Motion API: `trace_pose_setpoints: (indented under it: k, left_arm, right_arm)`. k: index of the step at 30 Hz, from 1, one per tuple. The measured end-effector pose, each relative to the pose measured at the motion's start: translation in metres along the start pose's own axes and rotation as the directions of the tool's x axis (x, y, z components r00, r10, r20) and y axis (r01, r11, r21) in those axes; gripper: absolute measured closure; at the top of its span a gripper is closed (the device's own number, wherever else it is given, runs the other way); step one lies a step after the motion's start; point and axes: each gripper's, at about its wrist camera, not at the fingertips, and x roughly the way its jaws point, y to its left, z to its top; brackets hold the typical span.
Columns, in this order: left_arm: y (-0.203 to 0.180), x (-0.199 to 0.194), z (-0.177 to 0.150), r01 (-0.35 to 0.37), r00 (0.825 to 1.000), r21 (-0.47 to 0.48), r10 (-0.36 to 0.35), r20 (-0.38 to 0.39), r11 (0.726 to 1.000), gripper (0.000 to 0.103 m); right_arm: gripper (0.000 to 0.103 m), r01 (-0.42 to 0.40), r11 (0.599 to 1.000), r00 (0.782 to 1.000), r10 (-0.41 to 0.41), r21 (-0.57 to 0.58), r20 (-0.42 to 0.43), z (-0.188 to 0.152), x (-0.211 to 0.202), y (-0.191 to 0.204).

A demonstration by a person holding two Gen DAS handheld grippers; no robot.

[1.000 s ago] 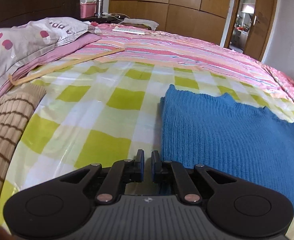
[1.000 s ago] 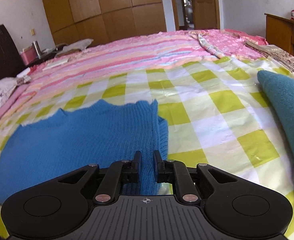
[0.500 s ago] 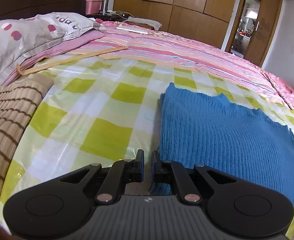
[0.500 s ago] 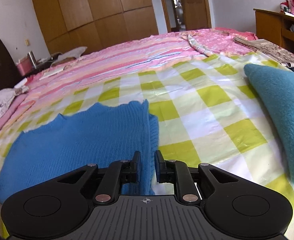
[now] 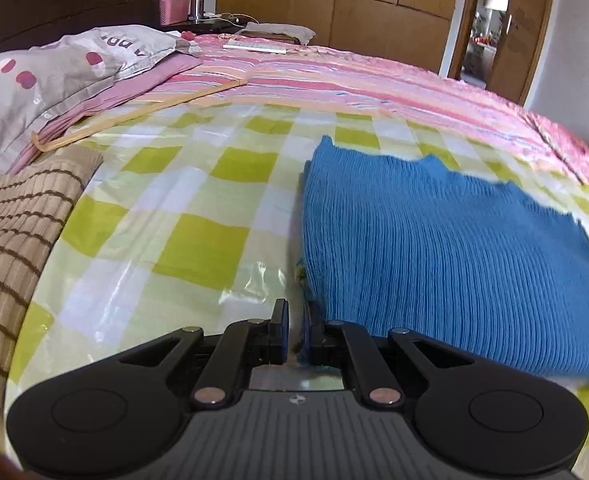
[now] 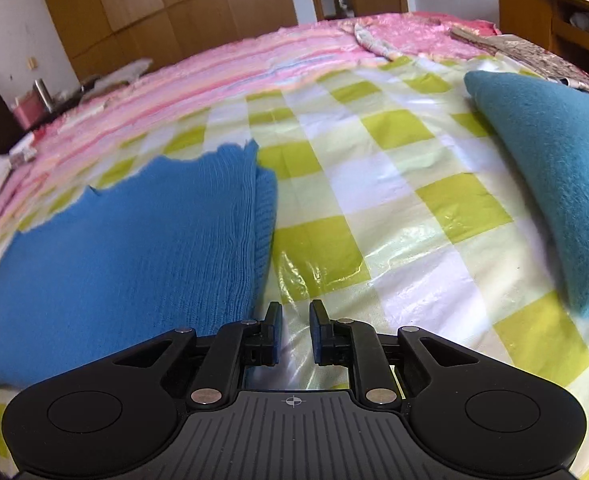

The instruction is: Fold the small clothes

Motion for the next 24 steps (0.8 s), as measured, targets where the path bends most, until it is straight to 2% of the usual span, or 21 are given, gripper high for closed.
trace_pose_setpoints:
  k: [3, 6, 12, 14, 17, 21, 24]
  left_arm:
    - [0.001, -0.008, -0.002, -0.002, 1.0, -0.025, 0.002, 0.002, 1.0, 0.09]
    - [0.001, -0.018, -0.003, -0.003, 1.0, -0.027, 0.003, 0.009, 1.0, 0.09]
    - [-0.005, -0.018, -0.003, 0.014, 1.0, -0.008, -0.014, 0.006, 1.0, 0.09]
    - [-0.006, -0.019, -0.005, 0.014, 1.0, -0.012, -0.014, 0.017, 1.0, 0.09]
    - [-0.009, -0.026, -0.007, 0.051, 0.997, -0.001, -0.051, 0.052, 0.999, 0.09]
    - [-0.022, -0.03, -0.009, 0.066, 0.994, 0.073, -0.072, 0.087, 0.995, 0.09]
    - [-0.035, -0.035, -0.014, 0.094, 0.987, 0.142, -0.11, 0.113, 0.985, 0.09]
  right_arm:
    - [0.086, -0.039, 0.999, 0.999, 0.039, 0.036, 0.009, -0.003, -0.009, -0.004]
    - [0.086, -0.025, 1.0, 1.0, 0.025, 0.009, 0.004, -0.007, -0.013, -0.004]
    - [0.084, -0.026, 0.999, 0.999, 0.026, 0.037, 0.022, -0.008, -0.028, -0.012]
    - [0.084, -0.017, 1.0, 1.0, 0.017, 0.026, 0.016, -0.008, -0.028, -0.011]
    - [0.084, -0.016, 0.999, 1.0, 0.015, 0.039, 0.023, -0.007, -0.027, -0.012]
    - [0.084, -0.06, 0.992, 0.998, 0.058, 0.109, 0.023, -0.005, -0.023, -0.02]
    - [0.079, -0.096, 0.978, 0.995, 0.093, 0.186, 0.023, -0.003, -0.018, -0.03]
